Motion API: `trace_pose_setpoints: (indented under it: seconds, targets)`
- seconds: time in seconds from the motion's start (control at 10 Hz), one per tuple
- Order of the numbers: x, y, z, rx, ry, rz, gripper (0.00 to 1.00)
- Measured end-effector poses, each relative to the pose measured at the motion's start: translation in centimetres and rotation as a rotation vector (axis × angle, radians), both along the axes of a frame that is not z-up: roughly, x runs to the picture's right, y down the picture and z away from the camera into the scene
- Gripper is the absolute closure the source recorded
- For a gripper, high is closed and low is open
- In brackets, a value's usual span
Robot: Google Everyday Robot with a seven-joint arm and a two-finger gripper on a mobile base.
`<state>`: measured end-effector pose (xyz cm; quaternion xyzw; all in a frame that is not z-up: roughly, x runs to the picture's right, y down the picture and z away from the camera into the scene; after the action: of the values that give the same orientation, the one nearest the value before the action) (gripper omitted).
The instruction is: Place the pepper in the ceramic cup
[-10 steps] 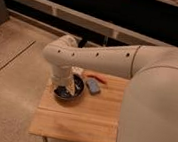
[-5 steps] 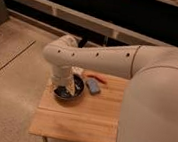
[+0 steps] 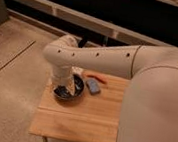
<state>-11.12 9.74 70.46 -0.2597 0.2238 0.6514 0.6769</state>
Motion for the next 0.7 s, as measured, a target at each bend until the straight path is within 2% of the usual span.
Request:
trace_pose_setpoints:
  seconds: [0.2,0.4,0.5,0.6,0.7]
  targets:
    - [-1.0,-3.0,1.0,0.08,0.012,0.107,0.35]
    - [-0.8,-6.6,2.4,0.149,0.033,0.215,0.35]
    - [0.4,-7.7,2.8,0.17,0.073,0.252,0.35]
    - [1.4,-8.1,3.0,0.177,0.106,0.271,0.35]
    - [4.1,-8.3,3.3,0.182,0.194,0.324,0.35]
